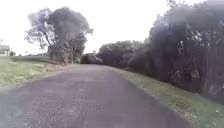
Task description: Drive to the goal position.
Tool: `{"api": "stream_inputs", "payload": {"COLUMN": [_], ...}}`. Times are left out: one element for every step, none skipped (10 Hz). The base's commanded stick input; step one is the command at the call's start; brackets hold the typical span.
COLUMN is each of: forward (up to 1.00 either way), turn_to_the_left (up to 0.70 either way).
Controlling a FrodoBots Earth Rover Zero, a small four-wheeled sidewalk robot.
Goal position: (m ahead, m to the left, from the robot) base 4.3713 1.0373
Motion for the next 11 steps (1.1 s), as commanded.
{"api": "stream_inputs", "payload": {"forward": [0.08, 0.07, 0.07, 0.08, 0.08, 0.08, 0.08, 0.07, 0.07, 0.07, 0.07], "turn_to_the_left": [0.00, 0.00, 0.00, 0.00, 0.00, 0.00, 0.00, 0.00, 0.00, 0.00, 0.00]}}
